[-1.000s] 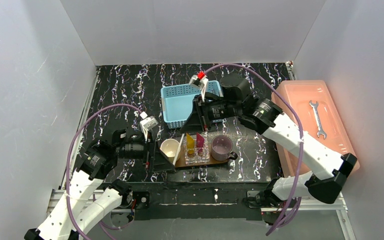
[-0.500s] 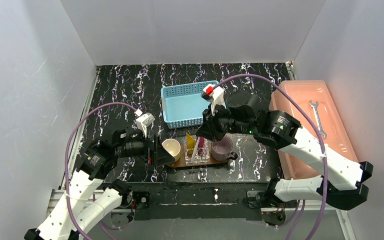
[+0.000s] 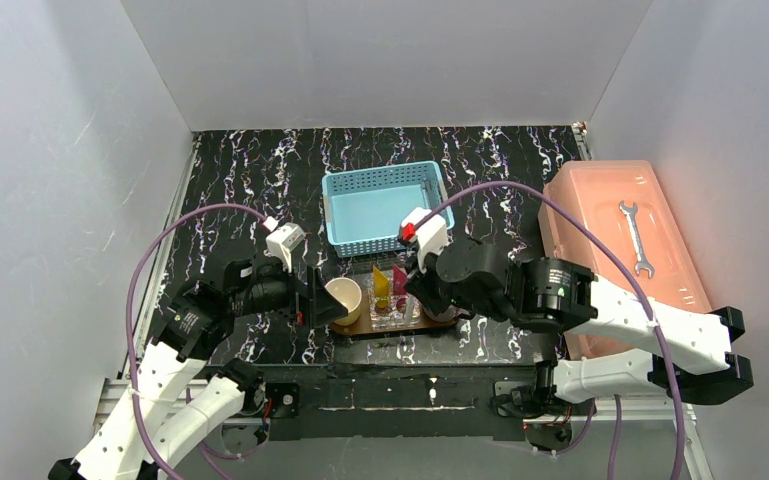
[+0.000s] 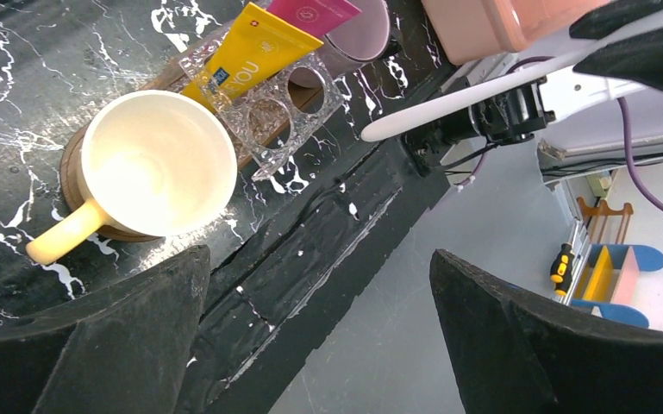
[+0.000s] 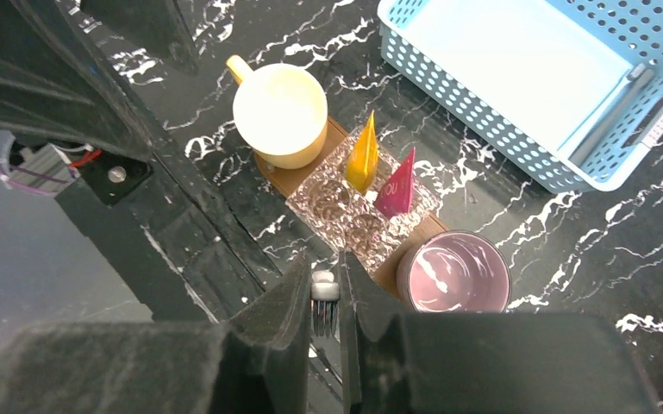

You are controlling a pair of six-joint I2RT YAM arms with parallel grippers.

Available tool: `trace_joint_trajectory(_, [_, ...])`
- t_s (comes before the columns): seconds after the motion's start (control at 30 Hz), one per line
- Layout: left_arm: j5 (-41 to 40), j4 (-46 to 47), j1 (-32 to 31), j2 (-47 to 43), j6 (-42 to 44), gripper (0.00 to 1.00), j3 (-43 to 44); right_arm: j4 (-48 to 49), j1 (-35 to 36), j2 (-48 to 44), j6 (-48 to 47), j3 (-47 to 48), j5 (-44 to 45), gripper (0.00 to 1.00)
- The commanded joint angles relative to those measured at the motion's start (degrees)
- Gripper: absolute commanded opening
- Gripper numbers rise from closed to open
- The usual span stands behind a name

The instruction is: Prepare toiletry sets of a toothbrush and toothpaste on the tray

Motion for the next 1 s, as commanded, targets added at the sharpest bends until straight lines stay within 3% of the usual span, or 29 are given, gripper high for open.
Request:
trace_joint_trajectory(0.0, [-2.62,-1.0,-0.18,-0.85,1.51,0.98,-0.2,6.37,4.85,-2.14,-0.47,-3.95,11.45,0.01])
trace_joint_trajectory(0.23, [-4.13,-1.67,-0.17,-1.96,2.22,0.98,-1.21,13.77,9.71,-3.59,-3.03,-8.92,19.17,0.01])
trace_joint_trajectory(0.97, [-4.92,-1.53,-0.15,-2.65,2.35,0.98,-2.51,19.07,9.72,-4.34,-3.65,-15.5,22.44,0.01])
